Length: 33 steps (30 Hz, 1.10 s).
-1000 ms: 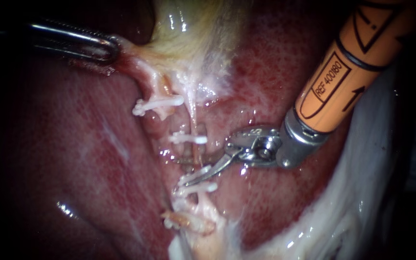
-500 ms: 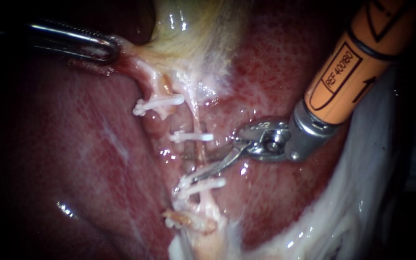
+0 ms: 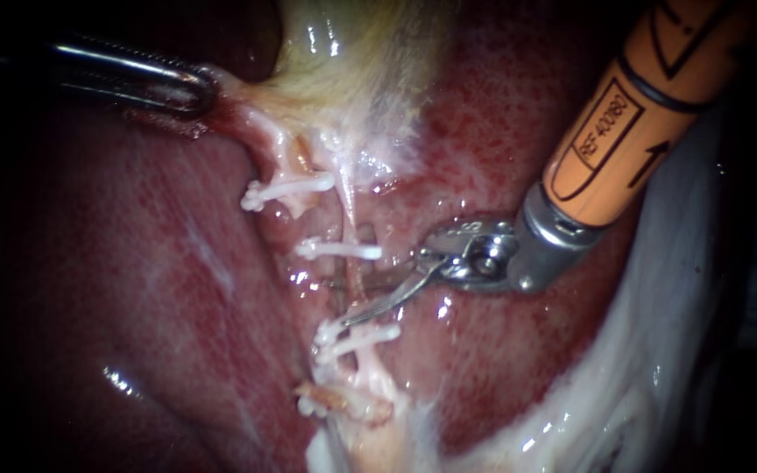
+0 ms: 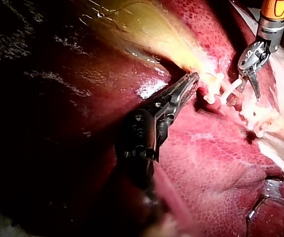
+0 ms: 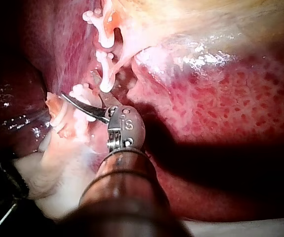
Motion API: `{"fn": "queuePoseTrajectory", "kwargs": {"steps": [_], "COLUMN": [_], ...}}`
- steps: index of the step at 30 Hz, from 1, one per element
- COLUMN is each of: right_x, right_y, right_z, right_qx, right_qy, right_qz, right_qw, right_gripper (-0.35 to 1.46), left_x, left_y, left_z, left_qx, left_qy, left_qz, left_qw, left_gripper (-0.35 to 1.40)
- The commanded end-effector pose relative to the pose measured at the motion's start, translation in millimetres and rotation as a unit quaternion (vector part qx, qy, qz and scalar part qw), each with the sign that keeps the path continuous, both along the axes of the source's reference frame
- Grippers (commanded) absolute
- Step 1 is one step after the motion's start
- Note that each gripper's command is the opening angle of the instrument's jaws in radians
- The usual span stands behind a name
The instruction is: Go to the cutting position right tube
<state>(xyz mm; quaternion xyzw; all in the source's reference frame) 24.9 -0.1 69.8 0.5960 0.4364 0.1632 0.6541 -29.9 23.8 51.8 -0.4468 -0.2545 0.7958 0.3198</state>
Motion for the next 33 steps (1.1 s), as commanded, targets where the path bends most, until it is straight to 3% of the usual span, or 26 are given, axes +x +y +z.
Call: {"fn": "queuePoseTrajectory", "kwargs": {"steps": [1, 13, 19, 27, 33], "right_x": [0.4, 3.1, 3.6, 3.8, 4.0], "right_y": [0.0, 0.4, 0.4, 0.1, -0.2], "right_z": [0.1, 0.3, 0.2, 0.0, -0.7], "right_qx": [0.002, 0.03, 0.015, -0.039, -0.041], "right_qy": [0.004, 0.035, 0.044, 0.084, 0.09], "right_qz": [0.003, 0.049, 0.057, 0.068, 0.07], "right_qw": [1.0, 0.9977, 0.9973, 0.9934, 0.9926], "right_gripper": [1.45, 1.45, 1.45, 1.31, 1.31], "left_x": [0.0, 0.0, 0.0, 0.0, 0.0], "left_y": [0.0, 0.0, 0.0, 0.0, 0.0], "left_z": [0.0, 0.0, 0.0, 0.0, 0.0], "left_qx": [0.0, 0.0, 0.0, 0.0, 0.0], "left_qy": [0.0, 0.0, 0.0, 0.0, 0.0], "left_qz": [0.0, 0.0, 0.0, 0.0, 0.0], "left_qw": [1.0, 1.0, 1.0, 1.0, 1.0], "left_gripper": [-0.35, -0.35, -0.35, -0.35, -0.35]}}
